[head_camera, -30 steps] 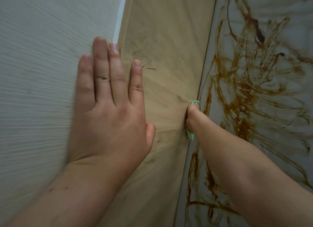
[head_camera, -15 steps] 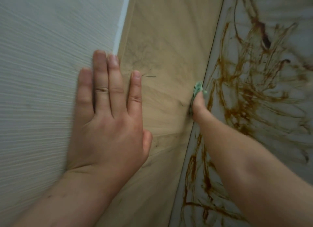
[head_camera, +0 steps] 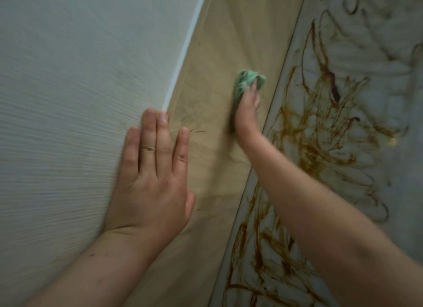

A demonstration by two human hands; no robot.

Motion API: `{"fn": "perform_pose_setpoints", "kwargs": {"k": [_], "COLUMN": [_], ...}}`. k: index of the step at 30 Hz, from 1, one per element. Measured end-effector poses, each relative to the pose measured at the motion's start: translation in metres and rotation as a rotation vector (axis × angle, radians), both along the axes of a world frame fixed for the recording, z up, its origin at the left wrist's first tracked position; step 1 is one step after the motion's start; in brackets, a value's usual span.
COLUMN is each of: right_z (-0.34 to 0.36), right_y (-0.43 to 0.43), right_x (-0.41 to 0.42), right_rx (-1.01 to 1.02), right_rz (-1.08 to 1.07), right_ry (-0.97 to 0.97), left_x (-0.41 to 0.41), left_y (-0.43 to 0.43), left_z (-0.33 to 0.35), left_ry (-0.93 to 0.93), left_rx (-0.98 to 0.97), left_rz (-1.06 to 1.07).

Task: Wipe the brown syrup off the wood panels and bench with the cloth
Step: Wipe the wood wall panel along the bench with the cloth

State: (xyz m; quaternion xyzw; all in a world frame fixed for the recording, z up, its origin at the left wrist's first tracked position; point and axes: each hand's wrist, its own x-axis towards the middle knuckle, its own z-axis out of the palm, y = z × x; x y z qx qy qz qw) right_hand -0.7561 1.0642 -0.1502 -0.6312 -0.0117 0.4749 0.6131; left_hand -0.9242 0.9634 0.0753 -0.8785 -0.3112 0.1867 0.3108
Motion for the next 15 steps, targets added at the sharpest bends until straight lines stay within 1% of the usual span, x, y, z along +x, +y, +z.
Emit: {"fn": "perform_pose_setpoints", "kwargs": {"k": [1, 2, 3, 4, 5, 6, 8, 9, 10, 11, 12, 15], "right_z": [0.039, 0.062, 0.060, 0.048, 0.028, 0.008, -0.024, -0.025, -0.019, -0.003, 0.022, 0.109], "right_y": [-0.030, -0.059, -0.077, -0.087, -0.087, -0.079, -0.053, -0.042, -0.032, -0.024, -0.019, -0.030], "right_x": [-0.024, -0.054, -0.080, -0.091, -0.088, -0.076, -0.043, -0.028, -0.014, -0.004, 0.001, -0.008], "right_rx": [0.129, 0.240, 0.303, 0.287, 0.198, 0.049, -0.202, -0.265, -0.277, -0.252, -0.190, 0.107], "right_rz": [0.028, 0.050, 0.064, 0.097, 0.101, 0.096, 0.088, 0.075, 0.061, 0.061, 0.071, 0.131], "right_ry": [-0.147, -0.253, -0.319, -0.346, -0.298, -0.183, 0.117, 0.205, 0.232, 0.197, 0.116, -0.184], "left_x": [0.002, 0.002, 0.003, 0.005, 0.005, 0.005, 0.004, 0.003, 0.003, 0.002, 0.002, 0.002], "left_y": [0.000, 0.000, 0.001, 0.000, 0.000, 0.000, 0.000, -0.001, -0.001, -0.001, 0.000, 0.001], "left_z": [0.000, 0.000, 0.000, 0.000, 0.001, 0.001, 0.000, -0.001, -0.002, -0.002, -0.002, -0.002], "left_ry": [-0.013, -0.015, -0.019, -0.025, -0.026, -0.021, -0.002, 0.011, 0.019, 0.023, 0.022, -0.001], "left_rx": [-0.010, -0.015, -0.022, -0.029, -0.028, -0.022, -0.013, -0.007, 0.002, 0.012, 0.014, -0.007], "left_rz": [-0.005, -0.010, -0.015, -0.017, -0.017, -0.020, -0.024, -0.019, -0.020, -0.020, -0.017, -0.014]}}
